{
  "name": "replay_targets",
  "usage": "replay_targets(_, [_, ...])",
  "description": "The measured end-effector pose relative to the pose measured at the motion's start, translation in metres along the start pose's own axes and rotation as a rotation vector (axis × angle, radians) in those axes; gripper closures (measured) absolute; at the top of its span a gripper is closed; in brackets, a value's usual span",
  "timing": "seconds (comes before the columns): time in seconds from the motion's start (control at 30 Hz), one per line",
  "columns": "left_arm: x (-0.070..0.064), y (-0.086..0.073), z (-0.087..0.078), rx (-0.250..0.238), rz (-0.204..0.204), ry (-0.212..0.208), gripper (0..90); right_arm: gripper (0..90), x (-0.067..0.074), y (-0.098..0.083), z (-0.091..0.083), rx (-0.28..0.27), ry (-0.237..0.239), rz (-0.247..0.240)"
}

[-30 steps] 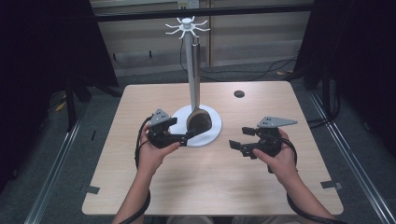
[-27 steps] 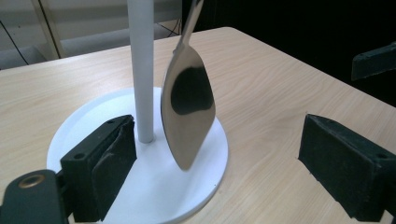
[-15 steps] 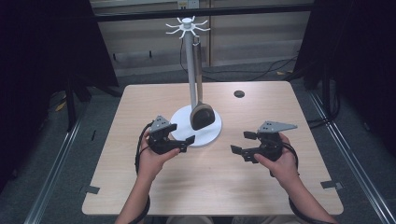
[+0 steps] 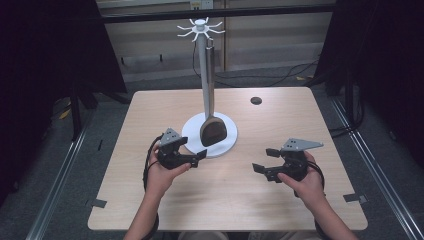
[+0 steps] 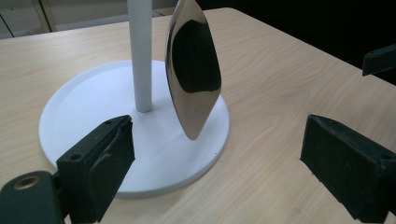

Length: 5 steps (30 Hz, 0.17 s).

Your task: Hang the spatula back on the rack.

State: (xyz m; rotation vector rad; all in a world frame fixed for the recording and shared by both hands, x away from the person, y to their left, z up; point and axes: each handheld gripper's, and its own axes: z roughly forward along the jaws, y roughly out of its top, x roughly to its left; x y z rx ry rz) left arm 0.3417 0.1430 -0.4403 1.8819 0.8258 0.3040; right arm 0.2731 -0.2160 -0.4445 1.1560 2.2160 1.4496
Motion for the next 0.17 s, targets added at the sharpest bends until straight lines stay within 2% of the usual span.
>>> replay_targets(0.17, [-0.002,0.0014,0.0004,-0.012,-0.001,0.001,9.5,17.9,-0.0008,-0.0069,-0.004,0.002,-0.005,-0.02])
